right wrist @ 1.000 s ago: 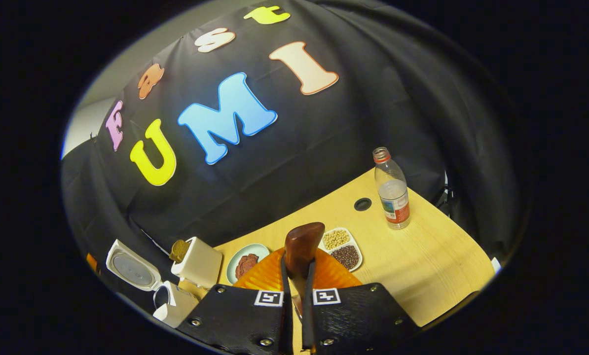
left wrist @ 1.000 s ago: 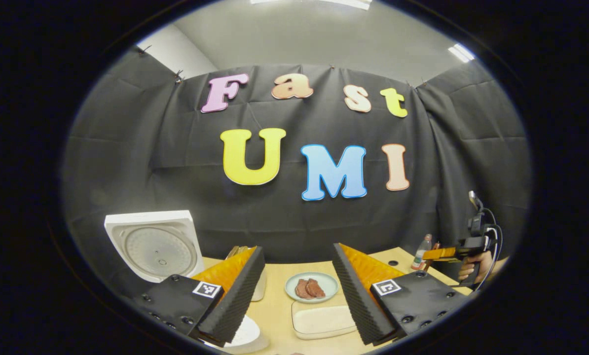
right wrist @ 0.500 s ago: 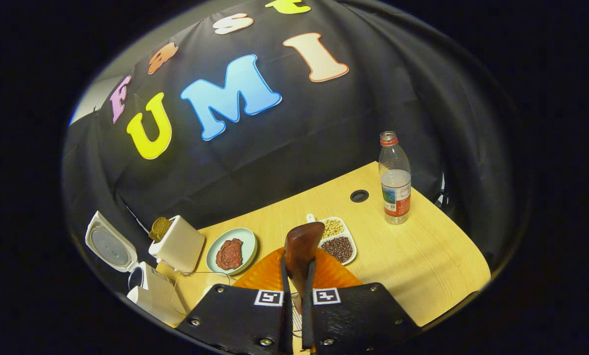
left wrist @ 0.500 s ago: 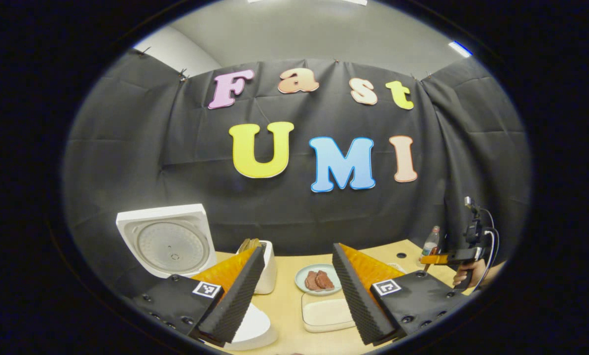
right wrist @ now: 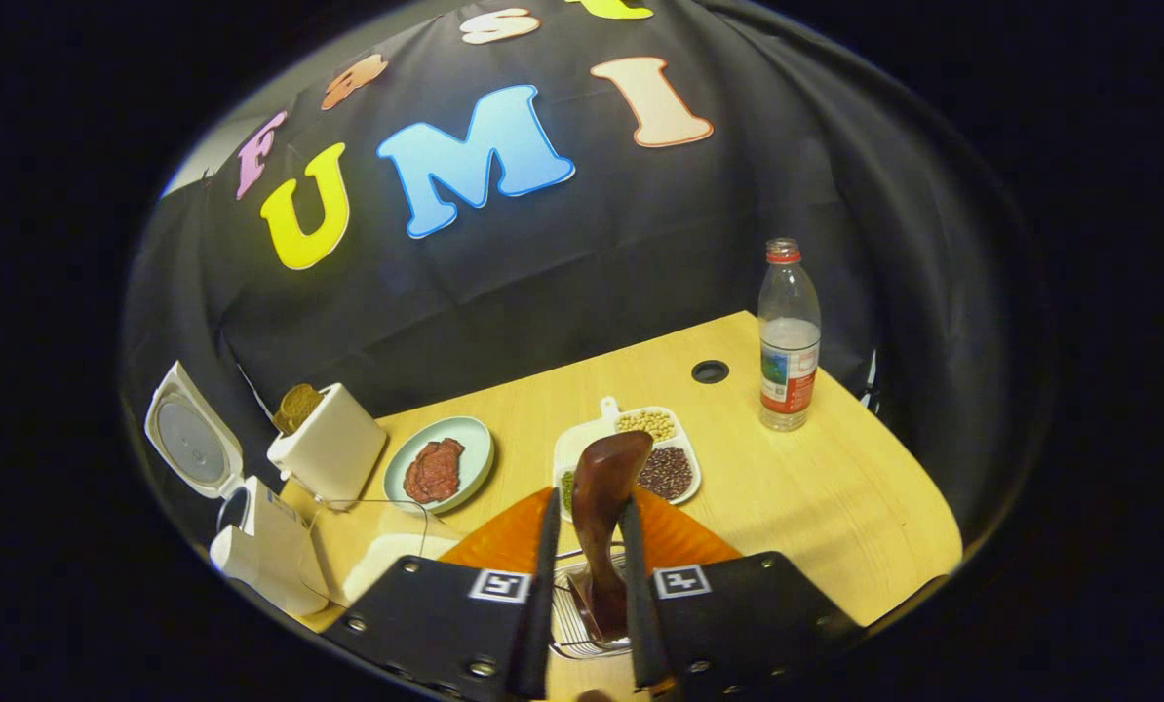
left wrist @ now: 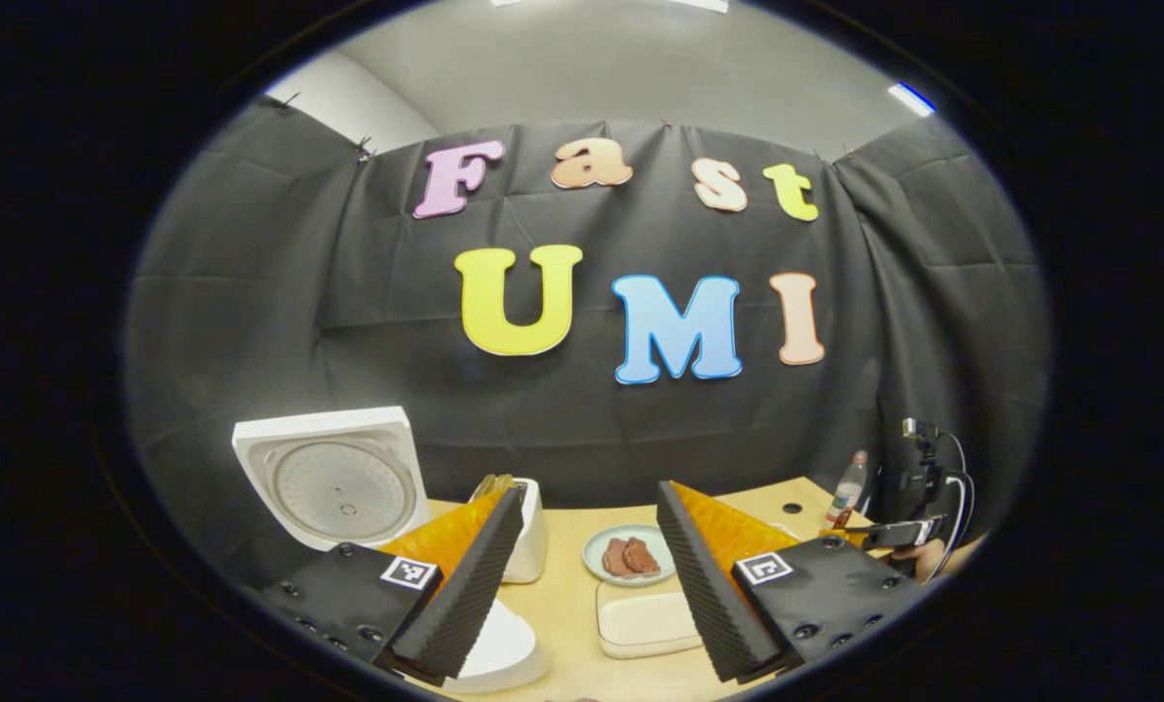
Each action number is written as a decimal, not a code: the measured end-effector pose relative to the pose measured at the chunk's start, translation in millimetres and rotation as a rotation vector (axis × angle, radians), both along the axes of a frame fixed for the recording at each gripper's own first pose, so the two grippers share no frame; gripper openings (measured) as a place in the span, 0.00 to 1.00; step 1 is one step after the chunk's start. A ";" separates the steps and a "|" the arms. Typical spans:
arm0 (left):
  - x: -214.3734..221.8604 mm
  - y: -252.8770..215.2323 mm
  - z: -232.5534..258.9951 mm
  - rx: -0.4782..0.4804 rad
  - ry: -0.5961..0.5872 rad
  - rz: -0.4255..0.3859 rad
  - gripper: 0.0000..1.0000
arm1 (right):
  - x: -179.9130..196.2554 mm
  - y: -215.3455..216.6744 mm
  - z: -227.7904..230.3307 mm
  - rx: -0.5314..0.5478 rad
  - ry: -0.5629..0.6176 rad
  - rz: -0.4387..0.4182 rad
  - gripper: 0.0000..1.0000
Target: Close the left gripper, press the button to open the rice cooker; take a wooden spoon from the chopstick holder with the right hand, scoop a spoonful of rice and pour it into the rice cooker, then put the wooden spoon back into the chopstick holder.
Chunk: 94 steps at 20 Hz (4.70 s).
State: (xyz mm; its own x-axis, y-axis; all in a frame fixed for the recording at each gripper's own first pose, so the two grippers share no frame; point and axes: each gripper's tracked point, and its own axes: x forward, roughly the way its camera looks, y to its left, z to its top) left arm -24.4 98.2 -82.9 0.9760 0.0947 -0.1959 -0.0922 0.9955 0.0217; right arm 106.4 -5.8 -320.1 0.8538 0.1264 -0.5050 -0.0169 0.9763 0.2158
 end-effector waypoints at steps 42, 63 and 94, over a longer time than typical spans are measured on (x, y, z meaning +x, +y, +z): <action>141.9 382.3 3.8 -0.088 0.013 0.464 0.96 | -11.5 43.1 204.9 -0.205 -0.401 0.114 0.98; 28.1 254.8 -74.0 0.024 0.068 0.445 0.94 | -24.1 63.4 208.3 -0.214 -0.410 0.199 0.98; -48.1 202.0 -223.8 -0.056 0.295 0.483 0.97 | -54.3 69.4 203.0 -0.159 -0.380 0.216 0.97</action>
